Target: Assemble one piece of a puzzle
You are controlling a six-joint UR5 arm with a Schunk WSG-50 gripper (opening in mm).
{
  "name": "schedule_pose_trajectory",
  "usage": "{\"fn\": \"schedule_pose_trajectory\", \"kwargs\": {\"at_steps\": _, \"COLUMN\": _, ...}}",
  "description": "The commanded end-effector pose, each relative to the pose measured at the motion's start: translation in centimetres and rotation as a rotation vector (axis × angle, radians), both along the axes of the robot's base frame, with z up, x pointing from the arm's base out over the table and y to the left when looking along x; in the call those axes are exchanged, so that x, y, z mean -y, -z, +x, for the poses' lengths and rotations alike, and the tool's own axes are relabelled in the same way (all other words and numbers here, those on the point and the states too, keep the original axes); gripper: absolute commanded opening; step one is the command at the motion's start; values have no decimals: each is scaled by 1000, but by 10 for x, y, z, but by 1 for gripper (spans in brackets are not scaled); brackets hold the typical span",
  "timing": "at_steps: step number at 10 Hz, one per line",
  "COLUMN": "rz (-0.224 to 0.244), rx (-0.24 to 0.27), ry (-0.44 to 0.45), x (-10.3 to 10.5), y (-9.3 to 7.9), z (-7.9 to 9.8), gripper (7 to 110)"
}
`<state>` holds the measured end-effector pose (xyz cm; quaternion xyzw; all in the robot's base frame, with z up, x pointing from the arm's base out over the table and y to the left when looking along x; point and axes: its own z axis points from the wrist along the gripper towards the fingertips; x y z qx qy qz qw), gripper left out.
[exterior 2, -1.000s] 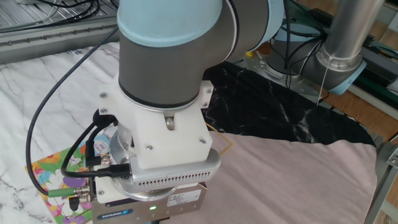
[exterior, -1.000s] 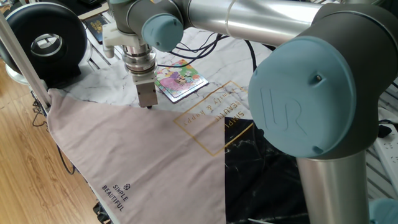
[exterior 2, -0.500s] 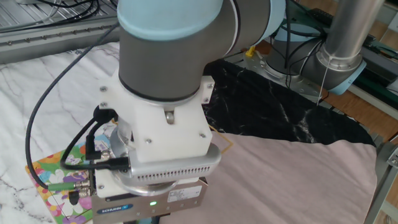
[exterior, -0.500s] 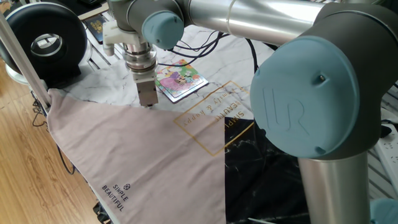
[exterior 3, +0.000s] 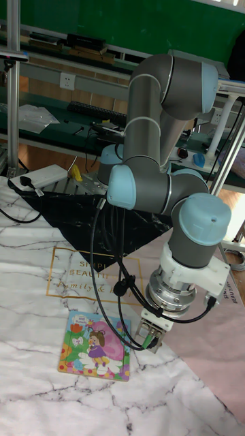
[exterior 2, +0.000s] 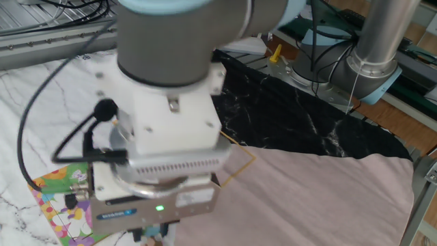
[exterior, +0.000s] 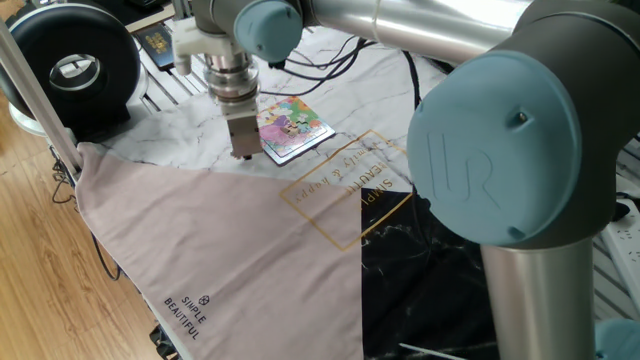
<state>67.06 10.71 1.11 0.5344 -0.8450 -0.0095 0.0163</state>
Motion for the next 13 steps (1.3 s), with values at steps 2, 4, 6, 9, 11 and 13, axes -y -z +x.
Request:
{"fn": "schedule_pose_trajectory", "kwargs": {"at_steps": 2, "rz": -15, "rx": 0, "ry": -72, "x": 42, "y": -13, "z": 9, "gripper": 22}}
{"fn": "schedule_pose_trajectory", "kwargs": {"at_steps": 4, "rz": -20, "rx": 2, "ry": -112, "x": 62, "y": -15, "z": 11, "gripper": 22}}
{"fn": "schedule_pose_trajectory", "kwargs": {"at_steps": 6, "rz": -30, "rx": -2, "ry": -174, "x": 76, "y": -19, "z": 10, "gripper": 22}}
{"fn": "schedule_pose_trajectory", "kwargs": {"at_steps": 9, "rz": -3, "rx": -5, "ry": -341, "x": 79, "y": -22, "z": 10, "gripper": 22}}
{"fn": "schedule_pose_trajectory", "kwargs": {"at_steps": 11, "rz": 37, "rx": 57, "ry": -550, "x": 69, "y": -22, "z": 24, "gripper": 22}}
{"fn": "schedule_pose_trajectory", "kwargs": {"at_steps": 13, "rz": -9, "rx": 120, "ry": -775, "x": 78, "y": -21, "z": 37, "gripper": 22}}
